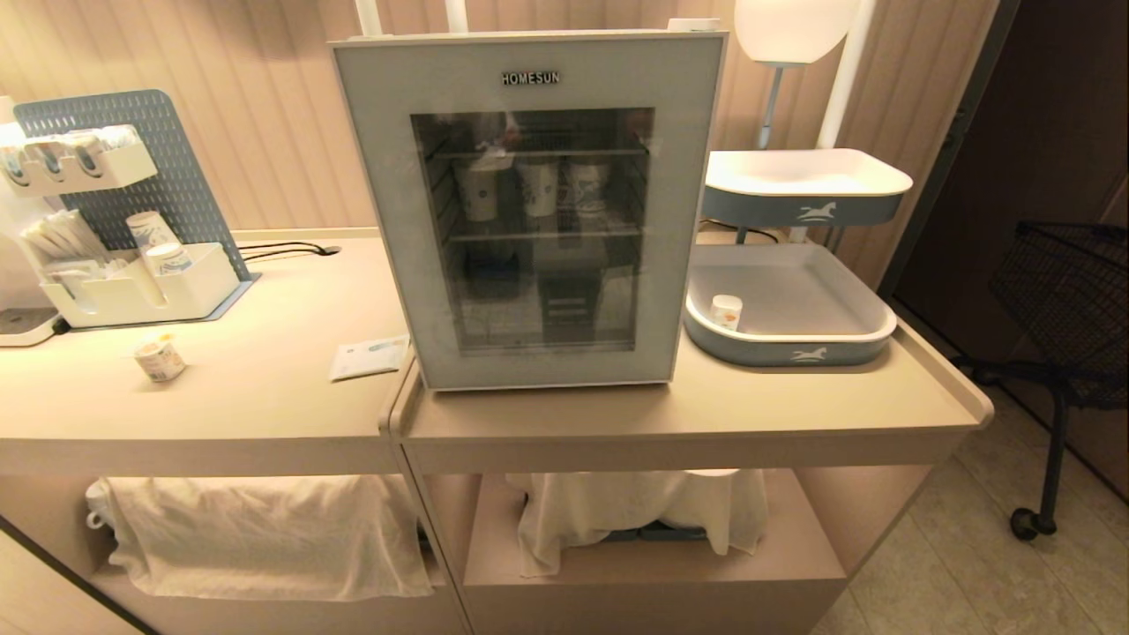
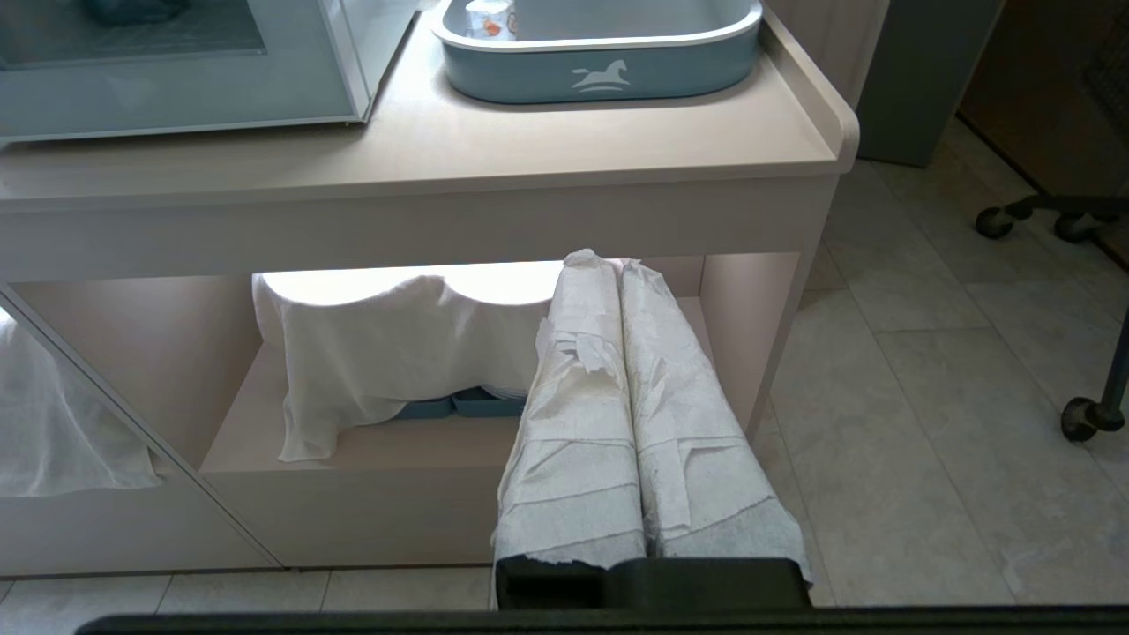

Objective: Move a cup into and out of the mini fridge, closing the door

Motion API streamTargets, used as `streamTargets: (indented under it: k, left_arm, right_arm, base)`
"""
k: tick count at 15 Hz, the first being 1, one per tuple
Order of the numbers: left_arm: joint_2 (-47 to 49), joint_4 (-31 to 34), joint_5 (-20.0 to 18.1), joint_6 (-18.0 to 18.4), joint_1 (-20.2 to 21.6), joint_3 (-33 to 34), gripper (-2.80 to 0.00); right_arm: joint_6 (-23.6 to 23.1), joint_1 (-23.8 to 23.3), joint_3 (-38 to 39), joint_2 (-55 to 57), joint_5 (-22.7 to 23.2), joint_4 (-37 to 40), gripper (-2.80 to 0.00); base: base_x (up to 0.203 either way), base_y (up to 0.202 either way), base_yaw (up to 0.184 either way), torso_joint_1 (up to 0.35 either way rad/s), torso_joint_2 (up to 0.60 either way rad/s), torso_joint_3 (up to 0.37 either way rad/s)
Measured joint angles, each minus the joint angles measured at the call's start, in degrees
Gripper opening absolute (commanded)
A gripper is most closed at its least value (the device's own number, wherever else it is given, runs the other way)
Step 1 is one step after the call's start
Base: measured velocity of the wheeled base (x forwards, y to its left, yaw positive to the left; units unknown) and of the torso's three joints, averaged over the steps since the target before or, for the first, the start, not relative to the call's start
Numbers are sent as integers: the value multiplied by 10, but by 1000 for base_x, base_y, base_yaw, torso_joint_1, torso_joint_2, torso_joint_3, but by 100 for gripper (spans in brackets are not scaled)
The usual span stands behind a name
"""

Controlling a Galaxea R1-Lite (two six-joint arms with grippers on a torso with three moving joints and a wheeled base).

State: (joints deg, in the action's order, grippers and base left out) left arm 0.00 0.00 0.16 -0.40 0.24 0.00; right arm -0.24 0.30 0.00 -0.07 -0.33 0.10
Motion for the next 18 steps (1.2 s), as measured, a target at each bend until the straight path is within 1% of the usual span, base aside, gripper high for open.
streamTargets:
  k: [18]
  left_arm:
    - [0, 0, 0, -2, 0, 0, -280]
  right_arm:
    - [0, 0, 0, 0, 0, 0, -280]
  base:
    - [0, 0, 0, 0, 0, 0]
